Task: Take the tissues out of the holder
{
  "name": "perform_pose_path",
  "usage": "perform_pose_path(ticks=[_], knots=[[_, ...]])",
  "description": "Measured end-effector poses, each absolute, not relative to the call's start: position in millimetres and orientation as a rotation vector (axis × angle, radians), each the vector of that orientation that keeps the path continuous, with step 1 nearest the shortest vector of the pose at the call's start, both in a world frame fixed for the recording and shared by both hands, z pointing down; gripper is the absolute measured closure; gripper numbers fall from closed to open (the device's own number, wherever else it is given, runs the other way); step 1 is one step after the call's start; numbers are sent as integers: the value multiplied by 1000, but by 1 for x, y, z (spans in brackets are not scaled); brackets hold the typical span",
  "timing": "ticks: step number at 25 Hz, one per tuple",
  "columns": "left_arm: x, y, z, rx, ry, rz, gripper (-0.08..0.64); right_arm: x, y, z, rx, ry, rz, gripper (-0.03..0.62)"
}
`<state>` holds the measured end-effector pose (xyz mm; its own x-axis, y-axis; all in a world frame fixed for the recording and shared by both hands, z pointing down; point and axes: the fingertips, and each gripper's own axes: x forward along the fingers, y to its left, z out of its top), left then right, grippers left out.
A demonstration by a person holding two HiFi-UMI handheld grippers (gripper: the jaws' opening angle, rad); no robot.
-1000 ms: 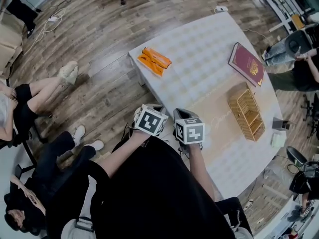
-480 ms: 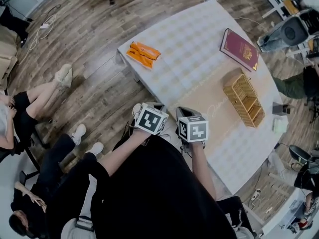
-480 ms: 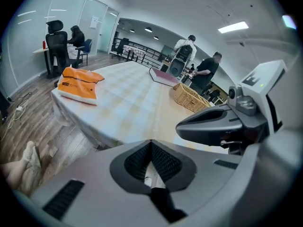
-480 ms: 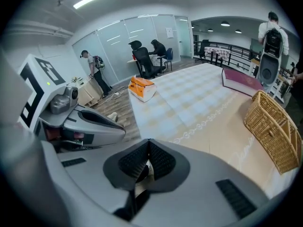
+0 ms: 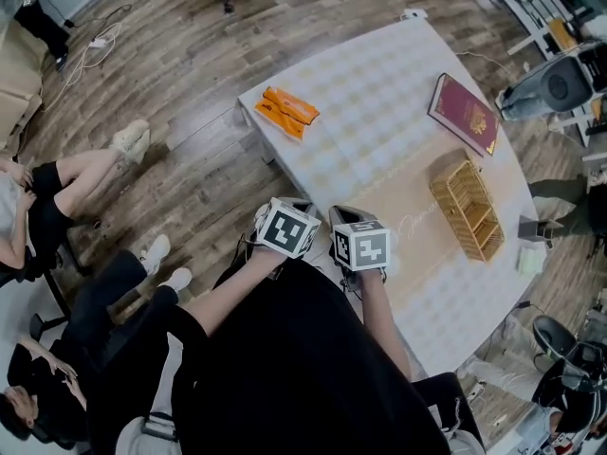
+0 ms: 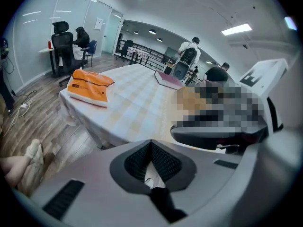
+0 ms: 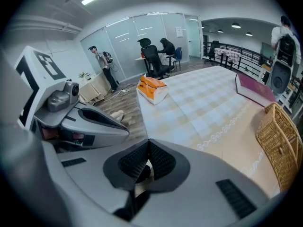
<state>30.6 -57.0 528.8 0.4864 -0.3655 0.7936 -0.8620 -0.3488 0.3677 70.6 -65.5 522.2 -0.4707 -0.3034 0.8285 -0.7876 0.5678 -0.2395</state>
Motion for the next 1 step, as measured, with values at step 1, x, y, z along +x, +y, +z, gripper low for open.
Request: perform_pose_path(ticks=[1], knots=[[27,-57,529,1919,-1018,774,560,66,-66,522,863,-2036,798,578]])
